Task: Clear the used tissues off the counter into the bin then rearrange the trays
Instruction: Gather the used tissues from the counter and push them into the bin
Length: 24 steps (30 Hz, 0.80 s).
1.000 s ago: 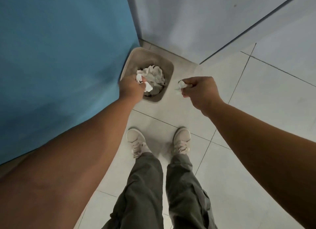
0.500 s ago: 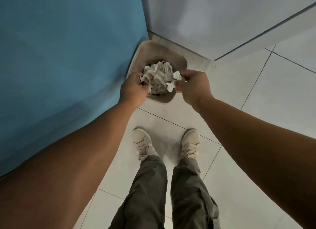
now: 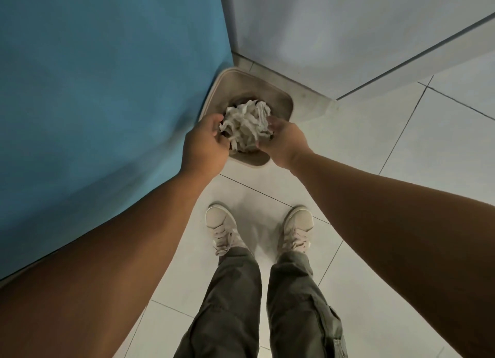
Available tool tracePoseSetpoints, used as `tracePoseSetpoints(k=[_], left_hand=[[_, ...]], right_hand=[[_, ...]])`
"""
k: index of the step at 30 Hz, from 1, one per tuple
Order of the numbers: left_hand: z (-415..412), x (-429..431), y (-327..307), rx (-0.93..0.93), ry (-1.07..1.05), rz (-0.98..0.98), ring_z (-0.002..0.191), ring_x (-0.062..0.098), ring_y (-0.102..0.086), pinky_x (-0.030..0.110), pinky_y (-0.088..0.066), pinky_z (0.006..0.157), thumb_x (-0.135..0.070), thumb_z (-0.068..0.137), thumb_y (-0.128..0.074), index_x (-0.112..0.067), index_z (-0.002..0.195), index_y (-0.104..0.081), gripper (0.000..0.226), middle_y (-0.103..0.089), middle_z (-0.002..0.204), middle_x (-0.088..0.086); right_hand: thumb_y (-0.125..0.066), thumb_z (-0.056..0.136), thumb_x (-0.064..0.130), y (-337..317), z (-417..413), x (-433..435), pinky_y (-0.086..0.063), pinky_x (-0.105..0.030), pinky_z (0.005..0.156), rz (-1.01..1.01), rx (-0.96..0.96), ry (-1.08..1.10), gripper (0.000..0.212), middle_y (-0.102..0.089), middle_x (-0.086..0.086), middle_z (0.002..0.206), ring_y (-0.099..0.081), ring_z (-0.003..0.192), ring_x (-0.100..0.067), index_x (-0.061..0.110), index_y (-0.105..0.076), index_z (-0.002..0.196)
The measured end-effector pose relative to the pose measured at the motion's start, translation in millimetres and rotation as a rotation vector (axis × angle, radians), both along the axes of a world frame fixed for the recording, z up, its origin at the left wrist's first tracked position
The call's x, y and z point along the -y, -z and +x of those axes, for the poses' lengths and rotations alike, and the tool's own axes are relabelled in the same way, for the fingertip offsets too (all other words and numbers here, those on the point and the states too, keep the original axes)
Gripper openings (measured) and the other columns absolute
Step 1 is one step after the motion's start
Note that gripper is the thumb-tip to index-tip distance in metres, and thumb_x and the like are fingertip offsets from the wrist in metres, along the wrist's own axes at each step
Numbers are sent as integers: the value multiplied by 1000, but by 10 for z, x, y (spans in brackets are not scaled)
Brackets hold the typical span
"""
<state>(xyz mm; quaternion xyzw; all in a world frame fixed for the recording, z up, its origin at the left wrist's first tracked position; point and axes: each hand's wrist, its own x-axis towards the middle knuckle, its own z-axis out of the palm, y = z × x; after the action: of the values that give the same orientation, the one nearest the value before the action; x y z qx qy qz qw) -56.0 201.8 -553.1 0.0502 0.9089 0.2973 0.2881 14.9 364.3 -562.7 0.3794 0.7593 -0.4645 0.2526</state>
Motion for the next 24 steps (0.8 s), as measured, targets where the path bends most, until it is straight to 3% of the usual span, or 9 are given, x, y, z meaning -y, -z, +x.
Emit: tracePoseSetpoints(k=[4, 8, 14, 24], left_hand=[[-17, -104, -371, -59, 91, 30, 118, 22, -62, 36, -49, 101, -29, 90, -55, -18, 130, -60, 42, -66, 128, 4], [-24, -231, -958, -190, 235, -30, 121, 25, -55, 40, -49, 99, -46, 93, -43, -19, 133, -56, 50, -63, 130, 4], [40, -377, -2133, -297, 246, 7, 123, 28, -50, 34, -40, 101, -30, 97, -54, -15, 122, -61, 31, -61, 127, 7], [411, -245, -4338, -499, 116, 103, 127, 21, -49, 35, -39, 102, -32, 98, -53, -19, 133, -55, 37, -59, 132, 3]], right_hand=[[-67, 84, 37, -466, 62, -90, -44, -32, 101, 50, -41, -168, 65, -56, -5, 139, -52, 125, -29, 30, -43, 144], [-64, 84, 34, -1140, 50, -204, -46, -35, 98, 203, -142, -289, 57, -61, -4, 131, -54, 120, -29, 29, -49, 139], [-61, 83, 33, -2316, 69, -368, -40, -44, 105, 406, -312, -410, 53, -54, -1, 136, -43, 130, -29, 21, -53, 135], [-59, 90, 27, -4458, 202, -337, -33, -43, 113, 512, -625, -454, 43, -50, -5, 144, -37, 138, -27, 19, -58, 132]])
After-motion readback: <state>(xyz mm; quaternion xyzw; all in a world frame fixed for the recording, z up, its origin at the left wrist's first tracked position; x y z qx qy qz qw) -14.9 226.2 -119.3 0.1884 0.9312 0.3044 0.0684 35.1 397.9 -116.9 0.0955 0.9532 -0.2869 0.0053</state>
